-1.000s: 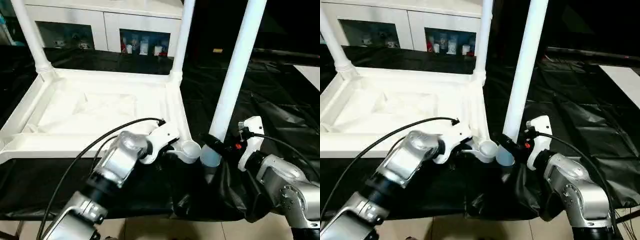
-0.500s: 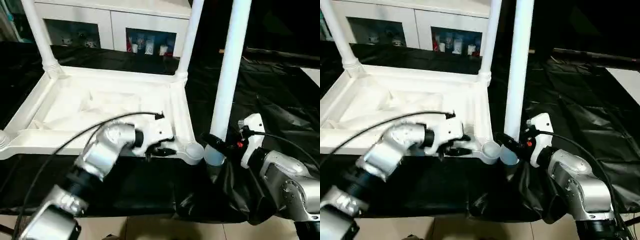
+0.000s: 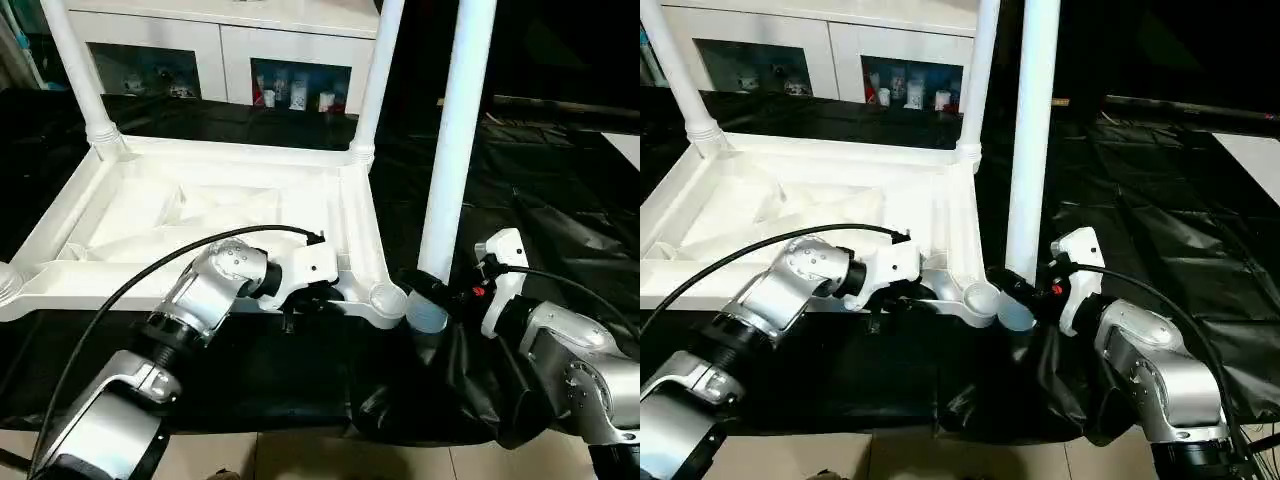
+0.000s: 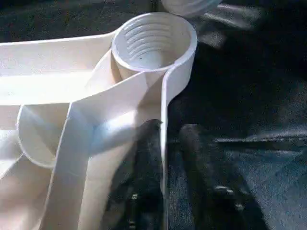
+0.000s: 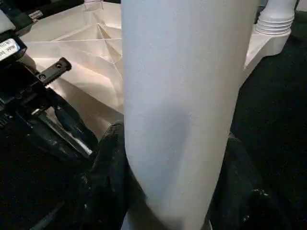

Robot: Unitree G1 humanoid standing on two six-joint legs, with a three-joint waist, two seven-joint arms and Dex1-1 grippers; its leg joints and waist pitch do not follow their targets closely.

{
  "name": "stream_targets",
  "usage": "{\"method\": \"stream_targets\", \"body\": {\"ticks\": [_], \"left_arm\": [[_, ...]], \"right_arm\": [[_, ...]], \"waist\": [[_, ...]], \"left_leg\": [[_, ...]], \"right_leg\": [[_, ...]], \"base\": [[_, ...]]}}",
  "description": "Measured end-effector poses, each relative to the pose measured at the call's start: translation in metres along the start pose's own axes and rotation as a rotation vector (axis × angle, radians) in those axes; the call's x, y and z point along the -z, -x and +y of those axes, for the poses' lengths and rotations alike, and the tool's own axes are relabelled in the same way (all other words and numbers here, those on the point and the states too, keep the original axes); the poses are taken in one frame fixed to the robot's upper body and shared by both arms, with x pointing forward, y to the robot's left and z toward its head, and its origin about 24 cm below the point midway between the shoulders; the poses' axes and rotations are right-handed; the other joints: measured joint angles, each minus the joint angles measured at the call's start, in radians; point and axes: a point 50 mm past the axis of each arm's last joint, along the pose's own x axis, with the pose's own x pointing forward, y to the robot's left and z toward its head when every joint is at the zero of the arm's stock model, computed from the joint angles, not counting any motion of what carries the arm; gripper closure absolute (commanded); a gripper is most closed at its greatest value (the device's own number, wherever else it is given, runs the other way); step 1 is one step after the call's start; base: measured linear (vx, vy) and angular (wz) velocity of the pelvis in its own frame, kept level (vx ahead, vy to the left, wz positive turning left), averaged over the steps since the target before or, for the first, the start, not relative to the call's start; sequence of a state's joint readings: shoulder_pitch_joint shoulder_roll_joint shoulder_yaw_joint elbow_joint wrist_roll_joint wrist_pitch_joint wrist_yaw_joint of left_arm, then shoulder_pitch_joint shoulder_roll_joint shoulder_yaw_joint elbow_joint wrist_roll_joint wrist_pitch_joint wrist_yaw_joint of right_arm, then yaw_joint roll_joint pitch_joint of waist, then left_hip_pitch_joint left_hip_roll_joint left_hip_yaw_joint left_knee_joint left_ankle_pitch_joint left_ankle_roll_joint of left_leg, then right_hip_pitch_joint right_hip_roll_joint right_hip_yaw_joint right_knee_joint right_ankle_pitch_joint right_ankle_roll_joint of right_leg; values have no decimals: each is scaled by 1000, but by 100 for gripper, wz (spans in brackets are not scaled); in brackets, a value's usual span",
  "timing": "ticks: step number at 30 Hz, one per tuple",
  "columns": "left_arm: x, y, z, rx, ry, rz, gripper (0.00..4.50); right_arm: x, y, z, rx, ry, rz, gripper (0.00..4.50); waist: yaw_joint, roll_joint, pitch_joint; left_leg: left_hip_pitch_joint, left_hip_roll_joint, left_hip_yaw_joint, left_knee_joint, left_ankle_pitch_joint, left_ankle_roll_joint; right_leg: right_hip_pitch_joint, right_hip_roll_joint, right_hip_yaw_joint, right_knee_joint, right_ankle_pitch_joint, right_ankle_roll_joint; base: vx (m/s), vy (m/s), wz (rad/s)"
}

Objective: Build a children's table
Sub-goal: Rotate table base

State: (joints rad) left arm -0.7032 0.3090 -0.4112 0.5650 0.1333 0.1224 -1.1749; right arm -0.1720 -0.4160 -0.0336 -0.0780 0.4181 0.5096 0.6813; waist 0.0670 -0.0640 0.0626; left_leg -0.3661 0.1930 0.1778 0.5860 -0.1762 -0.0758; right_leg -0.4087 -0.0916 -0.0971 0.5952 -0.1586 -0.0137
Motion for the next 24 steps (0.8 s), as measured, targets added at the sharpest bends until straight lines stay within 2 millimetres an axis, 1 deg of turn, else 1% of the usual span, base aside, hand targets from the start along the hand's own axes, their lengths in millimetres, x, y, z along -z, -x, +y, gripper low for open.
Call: {"method": "stream_targets", "body": {"ticks": [2,3,4,6,8,10,12,13,14,17,19,21,22,24], "left_arm": [[0,1,1,3,-3,3,392],[1,1,2,7,-10,6,416],[3,3,2,9,-16,15,423],[6,5,3,8,-30,37,425],[6,6,3,16,-48,49,442],[6,6,3,20,-60,55,445],[6,6,3,20,-66,57,445],[6,6,3,17,-66,56,418],[7,5,4,13,-63,55,402],[12,3,4,4,-41,74,381],[13,4,4,2,-43,77,361],[13,4,4,4,-40,80,357],[14,5,4,6,-38,82,379],[14,5,4,3,-36,82,390]], "right_arm": [[1,1,0,0,1,-2,265],[1,1,0,0,3,-3,265],[1,1,0,-1,3,-4,265],[1,1,1,-2,3,-4,265],[1,1,1,-3,3,-3,265],[1,1,1,-3,3,-3,265],[1,1,1,-4,3,-3,265],[1,1,1,-5,3,-2,265],[1,0,1,-4,2,-2,265],[1,0,1,-5,4,-2,265],[1,0,1,-5,4,-1,265],[1,0,1,-5,4,0,265],[1,0,1,-5,4,0,265],[1,0,1,-5,4,0,265]], "waist": [[1,0,0],[1,0,0],[2,1,0],[2,1,-1],[2,1,-1],[2,1,-1],[2,1,-1],[2,1,-1],[3,1,-1],[6,1,-1],[10,1,-1],[12,0,-1],[13,0,-1],[14,1,-1]], "left_leg": [[0,0,0,0,0,0],[0,0,0,0,0,0],[0,0,0,0,0,0],[0,0,0,0,0,0],[0,0,0,0,0,0],[0,0,0,0,0,0],[0,0,0,0,0,0],[0,0,0,0,0,0],[0,0,0,0,0,0],[1,0,0,1,0,0],[2,0,0,1,1,-1],[2,0,0,1,1,-1],[2,0,0,1,1,-2],[2,0,0,1,1,-2]], "right_leg": [[0,0,0,0,0,0],[0,0,0,0,0,0],[0,0,0,0,0,0],[0,0,0,0,0,0],[0,0,0,0,0,0],[0,0,0,0,0,0],[1,0,0,0,0,0],[1,0,0,0,0,0],[1,0,0,0,0,0],[1,0,0,0,-2,4],[2,0,0,1,-2,4],[2,0,0,1,-2,4],[2,0,0,1,-1,4],[2,0,0,1,-1,4]], "base": [[0,0,0],[0,0,0],[0,0,0],[0,0,0],[0,0,0],[0,0,0],[0,0,0],[0,0,0],[0,0,0],[0,0,0],[0,0,0],[0,0,0],[0,0,0],[0,0,0]]}}
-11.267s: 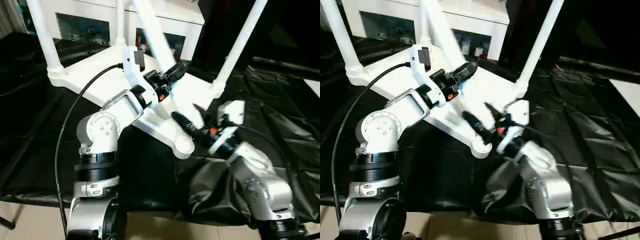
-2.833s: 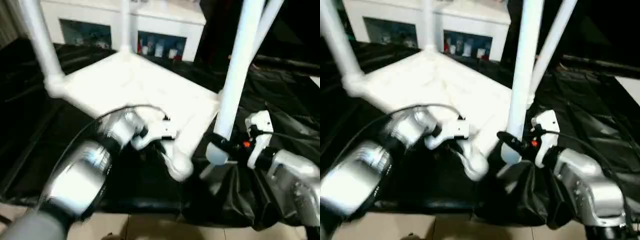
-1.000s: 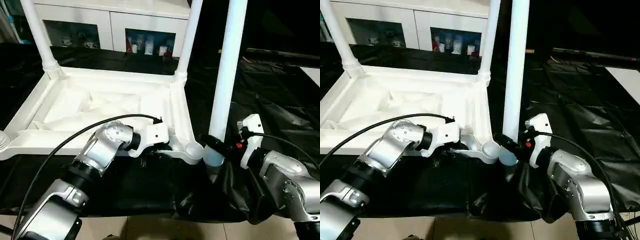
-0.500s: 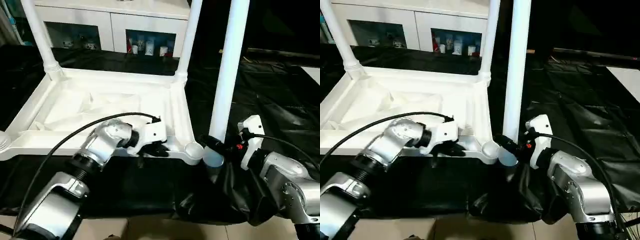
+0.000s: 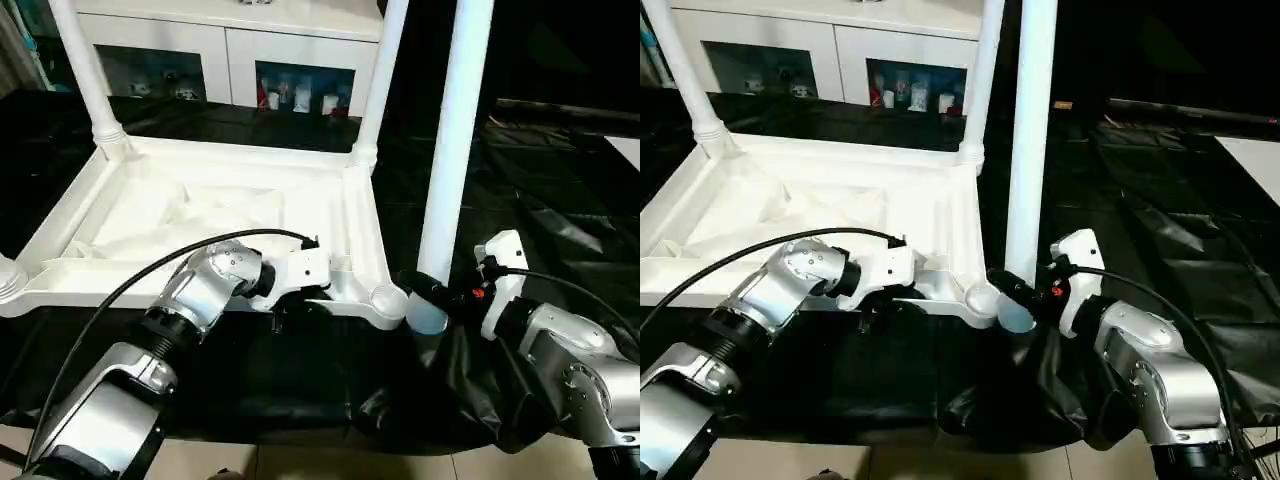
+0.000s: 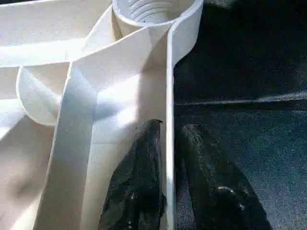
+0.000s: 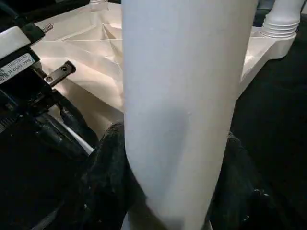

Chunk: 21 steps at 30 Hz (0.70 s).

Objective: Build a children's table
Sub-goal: Rotate table base

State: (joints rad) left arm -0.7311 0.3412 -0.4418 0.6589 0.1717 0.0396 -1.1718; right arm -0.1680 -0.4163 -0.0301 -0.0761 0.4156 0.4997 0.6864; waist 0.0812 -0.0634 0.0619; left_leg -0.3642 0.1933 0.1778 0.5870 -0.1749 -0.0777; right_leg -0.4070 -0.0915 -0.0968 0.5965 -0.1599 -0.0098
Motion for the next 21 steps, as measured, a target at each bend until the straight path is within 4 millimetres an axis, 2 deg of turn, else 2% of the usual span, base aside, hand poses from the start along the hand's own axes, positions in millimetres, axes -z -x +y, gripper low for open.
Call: {"method": "stream_targets", "body": {"ticks": [2,4,9,13,16,18,21], "left_arm": [[0,0,1,-11,10,-7,397],[1,0,1,-13,21,-17,427],[3,3,-2,12,52,-28,445],[3,3,-9,31,80,-29,450],[2,-1,-17,34,113,-31,450],[1,-3,-18,23,132,-26,450],[0,-6,-19,-6,160,-15,450]], "right_arm": [[0,0,0,0,0,0,265],[0,0,0,-5,-1,-1,265],[-5,-4,4,-39,9,-56,265],[-30,-15,5,-59,-51,-206,265],[-45,-18,-2,-49,-101,-278,265],[-41,-20,-7,-36,-128,-264,265],[-25,-24,-13,-16,-186,-212,265]], "waist": [[2,0,0],[3,0,0],[0,0,0],[2,3,-2],[6,7,-6],[7,6,-7],[3,6,-7]], "left_leg": [[0,0,0,0,0,0],[0,0,0,0,0,0],[-1,0,0,-1,0,0],[1,0,1,-2,0,0],[5,0,3,-2,-1,2],[8,0,3,-2,-1,1],[10,0,3,-1,-1,1]], "right_leg": [[0,0,0,0,0,0],[0,0,0,0,0,0],[0,0,0,0,0,0],[-1,0,0,0,3,-5],[1,0,2,-1,2,-5],[3,0,2,-1,2,-5],[4,-1,2,-1,-1,1]], "base": [[0,0,0],[0,0,0],[0,0,0],[0,0,0],[0,0,0],[0,0,0],[0,0,0]]}}
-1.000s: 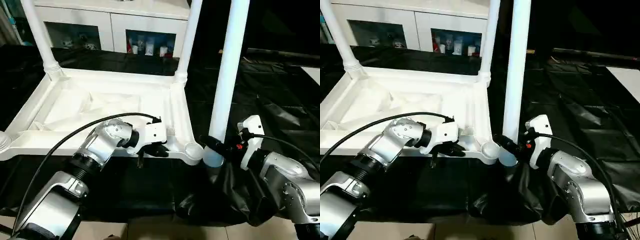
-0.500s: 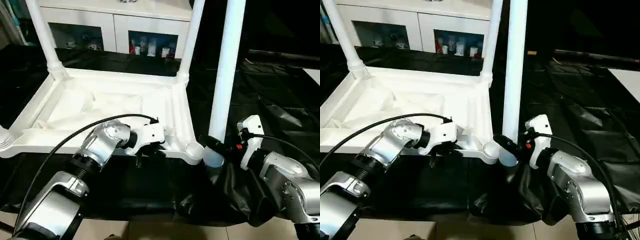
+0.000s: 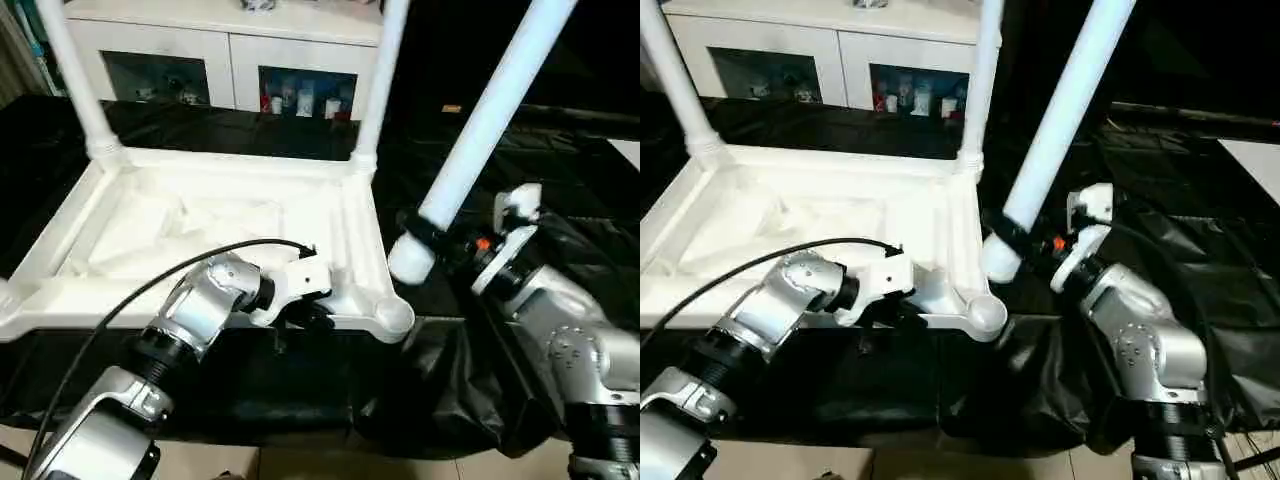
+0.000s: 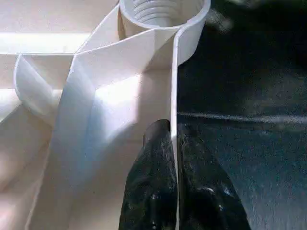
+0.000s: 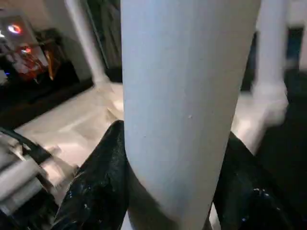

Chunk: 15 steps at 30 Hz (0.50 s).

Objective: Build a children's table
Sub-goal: Rotate table base, then insert table leg to table base

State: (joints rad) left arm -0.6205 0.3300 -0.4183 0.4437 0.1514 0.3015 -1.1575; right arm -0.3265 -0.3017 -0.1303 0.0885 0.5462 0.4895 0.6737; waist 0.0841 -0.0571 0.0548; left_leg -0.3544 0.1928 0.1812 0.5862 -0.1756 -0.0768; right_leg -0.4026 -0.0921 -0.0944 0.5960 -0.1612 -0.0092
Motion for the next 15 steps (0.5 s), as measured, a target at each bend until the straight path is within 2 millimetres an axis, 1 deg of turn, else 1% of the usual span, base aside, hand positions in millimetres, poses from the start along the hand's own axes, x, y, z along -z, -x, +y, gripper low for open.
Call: {"method": "stream_targets", "body": {"ticks": [1,2,4,6,7,9,12,15], "left_arm": [[-1,-1,0,-11,7,0,450],[-1,-1,0,-24,23,6,450],[-2,-1,0,-54,40,20,450],[-3,0,-1,-68,35,26,450],[-2,2,-1,-72,28,25,450],[-2,4,-2,-75,10,21,450],[-1,6,-4,-69,-10,10,450],[0,8,-4,-67,-22,4,450]], "right_arm": [[4,-1,-1,4,-14,9,265],[6,-2,-2,2,-17,21,265],[9,-5,-5,5,-17,53,265],[12,-5,-6,8,-19,67,265],[14,-5,-8,8,-20,75,265],[17,-4,-10,11,-26,82,265],[24,-4,-12,-2,-36,108,265],[25,-6,-10,-27,-32,112,265]], "waist": [[-2,0,0],[-5,-2,1],[-11,-10,2],[-15,-13,2],[-22,-17,3],[-26,-22,5],[-31,-22,5],[-31,-23,6]], "left_leg": [[0,0,0,0,0,0],[0,0,0,0,0,0],[0,0,-1,0,0,-1],[0,0,-1,0,0,-1],[0,0,-1,0,0,-1],[0,0,-2,0,0,-1],[-1,0,-2,0,0,-1],[-2,0,-2,-3,0,-1]], "right_leg": [[0,0,0,0,0,0],[0,0,0,0,0,0],[0,0,-1,0,0,1],[0,0,-1,-1,0,1],[0,0,-1,-2,0,1],[-1,0,-1,-2,-1,1],[-1,0,-1,-2,-1,1],[-3,0,-2,-1,0,1]], "base": [[0,0,0],[0,0,0],[0,0,0],[0,0,0],[0,0,0],[0,0,0],[0,0,0],[0,0,0]]}}
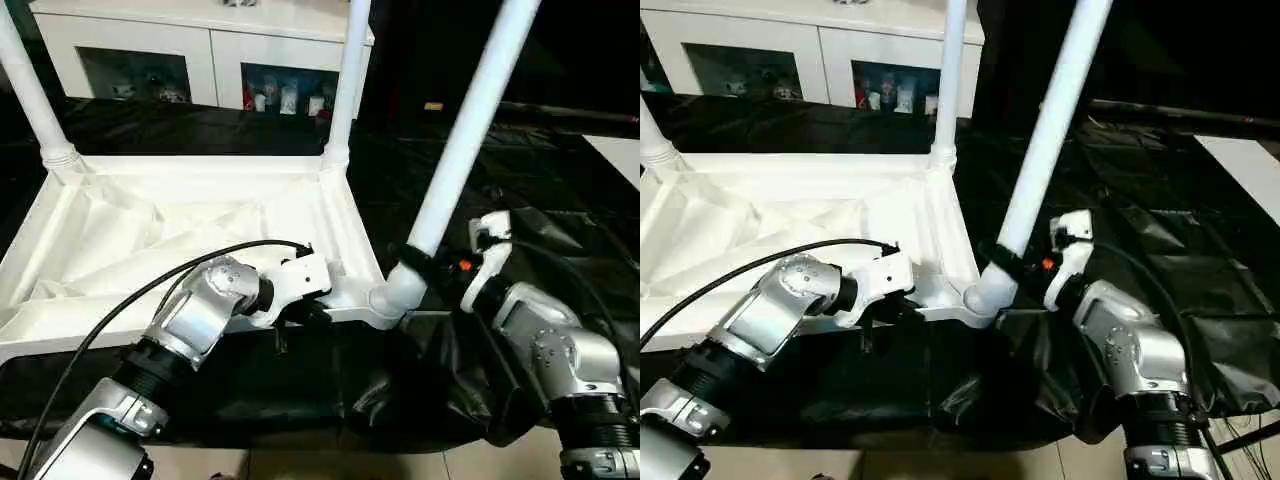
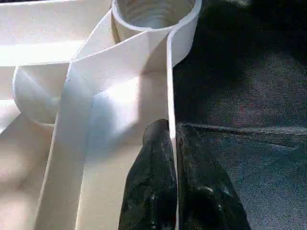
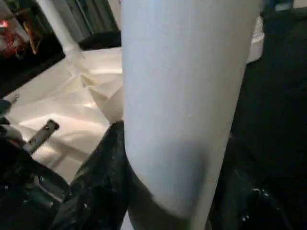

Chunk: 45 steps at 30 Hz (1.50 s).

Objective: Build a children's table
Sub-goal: Insert table leg to table base

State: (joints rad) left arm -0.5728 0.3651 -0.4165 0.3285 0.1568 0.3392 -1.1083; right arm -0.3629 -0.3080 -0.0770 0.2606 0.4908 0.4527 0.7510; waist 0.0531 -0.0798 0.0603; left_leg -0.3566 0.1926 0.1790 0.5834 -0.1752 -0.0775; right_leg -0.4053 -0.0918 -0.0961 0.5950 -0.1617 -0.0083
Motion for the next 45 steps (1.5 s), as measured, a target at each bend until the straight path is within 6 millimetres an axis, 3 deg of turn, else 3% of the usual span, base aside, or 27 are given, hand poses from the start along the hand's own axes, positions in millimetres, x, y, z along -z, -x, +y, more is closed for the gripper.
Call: {"method": "stream_targets", "body": {"ticks": [13,16,27,45], "left_arm": [[-1,3,0,17,-25,-14,450],[-2,4,2,17,-30,-17,450],[-4,3,3,14,-34,-23,450],[-4,-2,4,-3,-46,-68,450]], "right_arm": [[2,-12,6,-68,-9,17,265],[5,-12,7,-79,-23,38,265],[4,-9,6,-87,-21,41,266],[27,3,0,12,-63,-155,266]], "waist": [[2,0,7],[2,2,12],[2,-2,15],[6,5,15]], "left_leg": [[2,-1,0,-7,0,0],[-1,-1,0,-9,0,0],[-1,-2,0,-20,0,0],[-2,-3,0,-21,0,0]], "right_leg": [[-1,0,-1,-2,0,1],[-3,0,-1,-4,-1,1],[-3,0,-3,-17,-1,1],[1,0,-3,-21,-1,1]], "base": [[0,0,0],[0,0,0],[0,0,0],[0,0,0]]}}
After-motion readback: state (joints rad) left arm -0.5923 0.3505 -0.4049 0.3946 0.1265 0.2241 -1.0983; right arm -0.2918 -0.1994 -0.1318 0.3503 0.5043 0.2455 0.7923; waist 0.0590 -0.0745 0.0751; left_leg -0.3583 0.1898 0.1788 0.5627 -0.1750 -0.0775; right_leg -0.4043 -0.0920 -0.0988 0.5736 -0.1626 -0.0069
